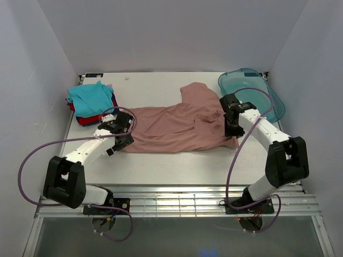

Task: Fold and stack the t-shirts
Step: Fold the tshirt

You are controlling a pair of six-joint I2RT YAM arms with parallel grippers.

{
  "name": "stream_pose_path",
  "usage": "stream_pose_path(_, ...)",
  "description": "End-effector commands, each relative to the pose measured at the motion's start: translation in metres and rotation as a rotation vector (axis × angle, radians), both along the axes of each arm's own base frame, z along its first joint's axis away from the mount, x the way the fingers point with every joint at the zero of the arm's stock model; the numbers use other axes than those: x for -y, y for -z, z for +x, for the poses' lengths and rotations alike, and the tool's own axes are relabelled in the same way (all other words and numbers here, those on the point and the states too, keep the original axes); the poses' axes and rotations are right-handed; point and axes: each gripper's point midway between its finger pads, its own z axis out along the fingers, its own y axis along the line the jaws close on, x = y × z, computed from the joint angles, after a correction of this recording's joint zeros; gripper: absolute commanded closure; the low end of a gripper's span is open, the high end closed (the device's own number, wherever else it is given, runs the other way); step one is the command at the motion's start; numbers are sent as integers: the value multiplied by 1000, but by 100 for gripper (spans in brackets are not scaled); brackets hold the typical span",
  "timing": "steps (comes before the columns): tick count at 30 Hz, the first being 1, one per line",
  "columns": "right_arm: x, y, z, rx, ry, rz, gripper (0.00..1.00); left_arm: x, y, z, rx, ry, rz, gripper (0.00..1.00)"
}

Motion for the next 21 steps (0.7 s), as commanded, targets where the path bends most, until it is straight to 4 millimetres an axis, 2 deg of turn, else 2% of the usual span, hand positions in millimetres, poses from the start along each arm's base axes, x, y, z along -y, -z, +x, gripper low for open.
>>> stream_pose_path(1, -19, -16, 16, 63, -50, 98, 64, 8, -38, 35, 164, 40, -29, 17)
stream_pose_path(3, -29, -13, 20, 75, -71, 145, 69, 14, -40, 46, 195, 67, -46, 27)
stream_pose_path(4, -36, -11, 21, 72, -86, 184, 80, 16, -36, 48, 188, 76, -47, 50)
stream_pose_path(6, -42, -3, 20, 70, -96, 213, 90, 22, -27, 54, 187, 103, -60, 75)
stream_pose_path(8, -42, 4, 17, 44, -87, 216, 92, 23, -11, 55, 135, 110, -51, 100)
stream_pose_path(12, -49, 17, 10, 24, -111, 253, 92, 30, 13, 52, 71, 116, -72, 100)
stream_pose_path(16, -65, 33, 13, 17, -167, 329, 92, 29, 37, 44, 19, 111, -71, 100)
stream_pose_path(21, -57, 61, -1, -98, -144, 287, 92, 23, 51, 32, -45, 87, -47, 100)
